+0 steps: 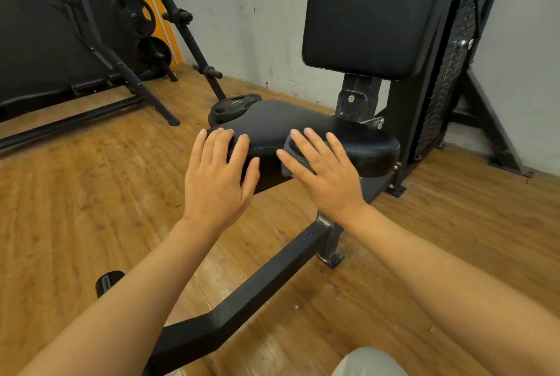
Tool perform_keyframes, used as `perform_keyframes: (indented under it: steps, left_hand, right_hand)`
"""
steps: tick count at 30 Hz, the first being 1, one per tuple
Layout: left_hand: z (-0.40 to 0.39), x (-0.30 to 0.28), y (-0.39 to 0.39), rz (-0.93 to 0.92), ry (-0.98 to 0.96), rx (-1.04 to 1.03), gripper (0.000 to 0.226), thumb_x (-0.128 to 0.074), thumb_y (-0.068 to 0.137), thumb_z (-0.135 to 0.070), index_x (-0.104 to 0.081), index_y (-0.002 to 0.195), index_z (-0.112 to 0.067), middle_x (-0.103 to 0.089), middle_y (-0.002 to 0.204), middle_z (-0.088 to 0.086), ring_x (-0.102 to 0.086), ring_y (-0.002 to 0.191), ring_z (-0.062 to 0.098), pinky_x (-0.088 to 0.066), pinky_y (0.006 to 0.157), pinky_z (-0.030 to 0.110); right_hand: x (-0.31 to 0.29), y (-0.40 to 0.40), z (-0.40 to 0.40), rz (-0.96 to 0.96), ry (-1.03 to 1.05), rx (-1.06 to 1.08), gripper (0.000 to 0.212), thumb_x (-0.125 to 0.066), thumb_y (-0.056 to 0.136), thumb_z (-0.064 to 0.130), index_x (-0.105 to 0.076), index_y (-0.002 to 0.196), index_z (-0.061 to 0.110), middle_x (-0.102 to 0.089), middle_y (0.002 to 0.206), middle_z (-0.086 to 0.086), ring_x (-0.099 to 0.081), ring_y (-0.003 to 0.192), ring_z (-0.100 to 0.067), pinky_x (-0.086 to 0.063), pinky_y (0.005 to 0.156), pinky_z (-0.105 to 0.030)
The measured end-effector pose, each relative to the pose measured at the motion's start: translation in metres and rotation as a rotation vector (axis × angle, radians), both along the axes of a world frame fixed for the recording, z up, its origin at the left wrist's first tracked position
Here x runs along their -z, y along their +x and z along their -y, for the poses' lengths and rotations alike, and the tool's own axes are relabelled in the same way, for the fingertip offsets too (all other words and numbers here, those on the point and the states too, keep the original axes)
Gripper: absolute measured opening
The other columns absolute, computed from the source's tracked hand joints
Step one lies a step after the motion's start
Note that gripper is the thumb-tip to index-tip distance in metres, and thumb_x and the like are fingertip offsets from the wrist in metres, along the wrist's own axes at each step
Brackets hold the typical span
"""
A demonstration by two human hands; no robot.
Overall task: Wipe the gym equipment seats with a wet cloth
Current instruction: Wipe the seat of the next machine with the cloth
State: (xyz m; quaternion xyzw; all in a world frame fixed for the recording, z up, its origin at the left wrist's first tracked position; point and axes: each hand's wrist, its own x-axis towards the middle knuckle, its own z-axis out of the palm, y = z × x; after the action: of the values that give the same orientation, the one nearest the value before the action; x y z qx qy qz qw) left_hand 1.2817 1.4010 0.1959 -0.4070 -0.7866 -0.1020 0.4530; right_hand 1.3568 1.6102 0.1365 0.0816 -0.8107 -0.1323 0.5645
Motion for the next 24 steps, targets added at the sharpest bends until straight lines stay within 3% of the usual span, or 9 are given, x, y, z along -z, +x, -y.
perform_keyframes:
  steps: [2, 7, 13, 19, 24]
  left_hand:
    - [-0.009, -0.003, 0.009, -0.024, -0.022, -0.022, 0.040, -0.042, 0.103, -0.032, -0.059, 0.122, -0.001, -0.061, 0.122, 0.019, -0.056, 0.120, 0.036, -0.030, 0.116, 0.052]
    - [-0.039, -0.001, 0.022, -0.087, -0.178, -0.017, 0.044, -0.040, 0.102, -0.037, -0.056, 0.132, -0.010, -0.059, 0.130, 0.014, -0.053, 0.126, 0.031, -0.030, 0.115, 0.052]
    - [-0.044, 0.009, 0.016, -0.147, -0.189, -0.082, 0.041, -0.041, 0.103, -0.038, -0.055, 0.133, -0.014, -0.059, 0.131, 0.012, -0.053, 0.126, 0.029, -0.032, 0.108, 0.049]
    - [-0.046, 0.009, 0.018, -0.122, -0.161, -0.074, 0.044, -0.036, 0.105, -0.039, -0.055, 0.132, -0.010, -0.059, 0.132, 0.009, -0.053, 0.127, 0.027, -0.033, 0.108, 0.048]
    - [-0.042, 0.006, 0.019, -0.132, -0.232, -0.119, 0.047, -0.036, 0.104, -0.041, -0.051, 0.137, -0.011, -0.057, 0.135, 0.011, -0.051, 0.129, 0.028, -0.030, 0.109, 0.049]
  right_hand:
    - [0.009, 0.015, -0.025, 0.003, 0.053, 0.060, 0.053, -0.045, 0.104, 0.003, -0.033, 0.151, 0.024, -0.035, 0.154, -0.011, -0.041, 0.141, -0.032, -0.028, 0.119, -0.049]
    - [0.025, 0.045, -0.071, 0.061, 0.123, 0.162, 0.074, -0.065, 0.092, 0.001, -0.032, 0.154, 0.024, -0.030, 0.157, -0.011, -0.032, 0.145, -0.032, -0.022, 0.122, -0.049]
    - [0.025, 0.042, -0.056, 0.019, -0.040, 0.154, 0.055, -0.063, 0.097, 0.016, -0.043, 0.148, 0.022, -0.036, 0.154, -0.013, -0.036, 0.142, -0.035, -0.030, 0.117, -0.053]
    - [-0.006, 0.004, -0.012, -0.062, -0.027, 0.060, 0.043, -0.054, 0.105, 0.036, -0.046, 0.144, 0.022, -0.052, 0.146, -0.012, -0.055, 0.131, -0.032, -0.047, 0.105, -0.049]
    - [0.008, 0.024, -0.048, -0.038, 0.084, 0.034, 0.047, -0.056, 0.104, 0.015, -0.043, 0.148, 0.023, -0.048, 0.150, -0.010, -0.050, 0.135, -0.031, -0.044, 0.109, -0.050]
